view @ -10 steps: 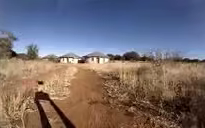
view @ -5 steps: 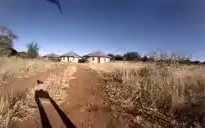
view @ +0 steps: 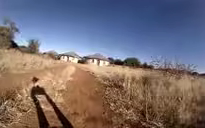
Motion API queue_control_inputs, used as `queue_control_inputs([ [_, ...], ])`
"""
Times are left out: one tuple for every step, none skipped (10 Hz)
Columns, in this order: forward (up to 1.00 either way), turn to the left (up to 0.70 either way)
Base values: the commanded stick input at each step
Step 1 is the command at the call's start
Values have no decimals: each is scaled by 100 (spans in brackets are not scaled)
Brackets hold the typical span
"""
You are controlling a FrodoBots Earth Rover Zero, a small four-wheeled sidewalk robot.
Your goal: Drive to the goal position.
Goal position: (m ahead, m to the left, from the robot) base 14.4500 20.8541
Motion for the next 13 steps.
queue_control_inputs([
  [50,0],
  [50,0],
  [50,0],
  [50,0],
  [50,0],
  [50,0],
  [50,0],
  [50,0],
  [50,0],
  [50,0],
  [50,0],
  [50,3],
  [50,50],
])
